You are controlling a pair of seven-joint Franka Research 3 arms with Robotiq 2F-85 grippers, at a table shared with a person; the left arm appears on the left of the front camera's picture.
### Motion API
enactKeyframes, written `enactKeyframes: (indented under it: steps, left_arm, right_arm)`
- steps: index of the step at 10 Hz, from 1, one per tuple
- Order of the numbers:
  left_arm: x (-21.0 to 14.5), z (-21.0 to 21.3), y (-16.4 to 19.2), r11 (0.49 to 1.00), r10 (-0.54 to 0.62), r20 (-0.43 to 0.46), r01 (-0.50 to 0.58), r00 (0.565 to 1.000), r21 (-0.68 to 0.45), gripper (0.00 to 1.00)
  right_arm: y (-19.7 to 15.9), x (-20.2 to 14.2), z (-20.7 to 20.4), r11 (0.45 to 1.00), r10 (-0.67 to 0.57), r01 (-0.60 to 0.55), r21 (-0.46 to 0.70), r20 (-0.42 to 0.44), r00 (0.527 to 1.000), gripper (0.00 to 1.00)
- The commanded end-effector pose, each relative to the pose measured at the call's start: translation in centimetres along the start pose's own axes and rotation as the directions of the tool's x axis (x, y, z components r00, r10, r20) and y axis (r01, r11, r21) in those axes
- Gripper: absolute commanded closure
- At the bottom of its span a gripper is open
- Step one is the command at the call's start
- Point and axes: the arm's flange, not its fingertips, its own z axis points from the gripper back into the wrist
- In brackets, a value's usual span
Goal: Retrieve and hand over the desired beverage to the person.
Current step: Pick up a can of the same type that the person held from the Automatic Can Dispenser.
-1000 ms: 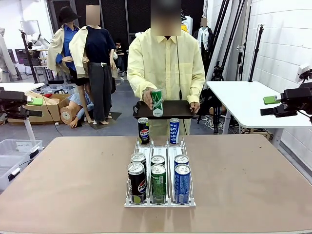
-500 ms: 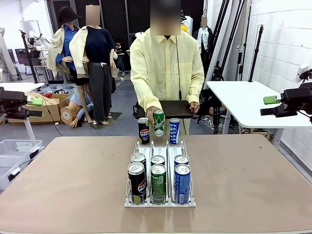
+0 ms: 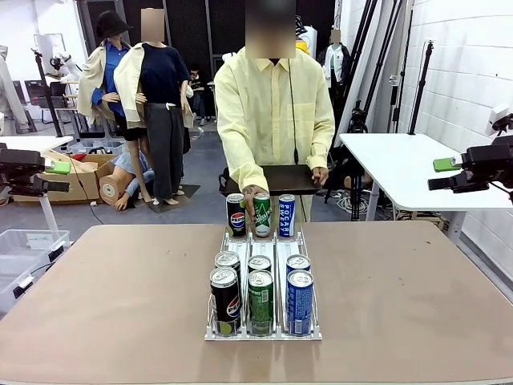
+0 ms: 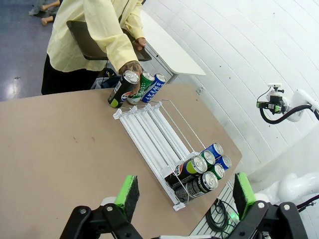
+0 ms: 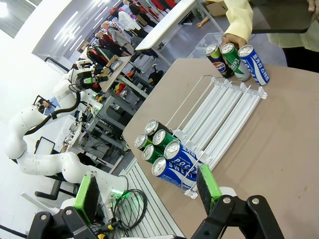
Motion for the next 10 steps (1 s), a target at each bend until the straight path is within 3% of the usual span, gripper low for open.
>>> enactKeyframes:
  steps: [1,10]
  left_arm:
    - [-0.03,0.24,-0.07,1.000,0.010,0.004,-0.010,1.000,-0.011,0.00]
    - [0.00,0.00,0.00,1.000,0.000,0.000,0.000,1.000,0.000,0.00]
  right_arm:
    - [0.03,0.08,-0.02,1.000,-0.006,0.006,0.009,0.010,1.000,0.00]
    - [0.03,0.08,-0.02,1.000,-0.006,0.006,0.009,0.010,1.000,0.00]
